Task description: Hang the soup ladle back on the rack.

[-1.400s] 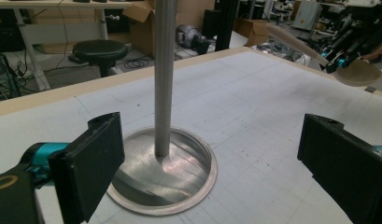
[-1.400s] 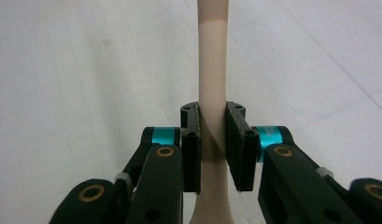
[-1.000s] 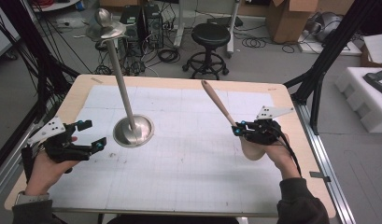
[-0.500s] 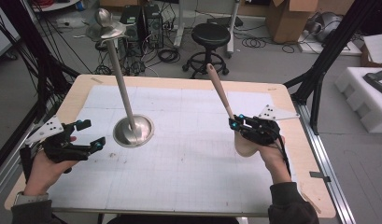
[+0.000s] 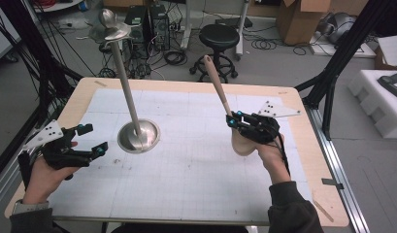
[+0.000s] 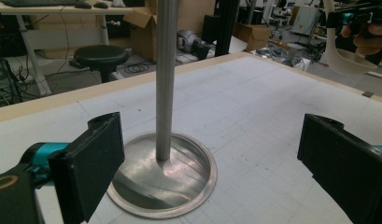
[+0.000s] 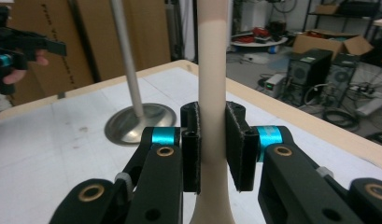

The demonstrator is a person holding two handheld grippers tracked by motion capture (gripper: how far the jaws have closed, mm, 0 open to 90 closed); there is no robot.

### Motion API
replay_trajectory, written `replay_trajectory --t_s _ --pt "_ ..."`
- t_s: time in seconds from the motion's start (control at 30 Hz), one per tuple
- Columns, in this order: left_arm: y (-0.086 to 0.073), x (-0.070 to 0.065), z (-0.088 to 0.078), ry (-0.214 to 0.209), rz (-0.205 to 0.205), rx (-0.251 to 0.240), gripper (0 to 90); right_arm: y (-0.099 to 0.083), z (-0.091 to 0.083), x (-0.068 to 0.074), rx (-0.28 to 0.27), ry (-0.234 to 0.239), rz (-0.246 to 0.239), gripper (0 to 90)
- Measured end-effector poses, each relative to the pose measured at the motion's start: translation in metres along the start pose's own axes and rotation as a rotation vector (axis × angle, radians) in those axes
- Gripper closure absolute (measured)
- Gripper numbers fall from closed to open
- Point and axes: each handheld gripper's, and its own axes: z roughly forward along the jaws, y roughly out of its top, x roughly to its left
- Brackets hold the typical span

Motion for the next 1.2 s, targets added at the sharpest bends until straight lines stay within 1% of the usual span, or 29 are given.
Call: replay_trajectory --t_s 0.07,0.23,0.4,0.43,0.6,0.63,0.77,0.83,0.97,1.0,1.13,1.2 --pt "0.001 0.000 -0.001 0.000 0.000 -0.003 7.7 0.003 0.005 0.004 -0.005 0.003 -0.013 77.9" --pt "0.003 0.000 -0.004 -0.004 0.000 -0.022 7.6 0.012 0.018 0.012 -0.011 0.031 -0.031 77.9" --pt "0.004 0.000 -0.007 -0.008 -0.004 -0.037 7.6 0.022 0.028 0.018 -0.025 0.054 -0.038 77.9" --pt "0.005 0.000 -0.007 -0.009 -0.007 -0.042 7.6 0.025 0.030 0.019 -0.028 0.059 -0.034 77.9" --pt "0.007 0.001 -0.011 -0.011 -0.008 -0.065 7.6 0.037 0.040 0.024 -0.033 0.081 -0.048 77.9" --pt "0.007 0.001 -0.011 -0.009 -0.009 -0.071 7.5 0.040 0.043 0.025 -0.038 0.085 -0.057 77.9" --pt "0.008 0.000 -0.013 -0.014 -0.012 -0.085 7.2 0.049 0.052 0.029 -0.045 0.111 -0.061 77.9" --pt "0.009 0.000 -0.013 -0.035 -0.022 -0.074 6.9 0.052 0.057 0.031 -0.054 0.114 -0.054 78.0" --pt "0.010 -0.002 -0.012 -0.041 -0.009 -0.077 6.8 0.058 0.066 0.035 -0.059 0.133 -0.057 77.9" --pt "0.011 -0.002 -0.013 -0.040 -0.011 -0.084 6.8 0.060 0.068 0.036 -0.061 0.138 -0.058 77.9" --pt "0.012 -0.002 -0.015 -0.031 -0.002 -0.086 6.8 0.066 0.075 0.039 -0.065 0.149 -0.062 77.9" --pt "0.012 -0.002 -0.015 -0.028 -0.004 -0.087 6.8 0.069 0.078 0.039 -0.063 0.152 -0.062 77.9"
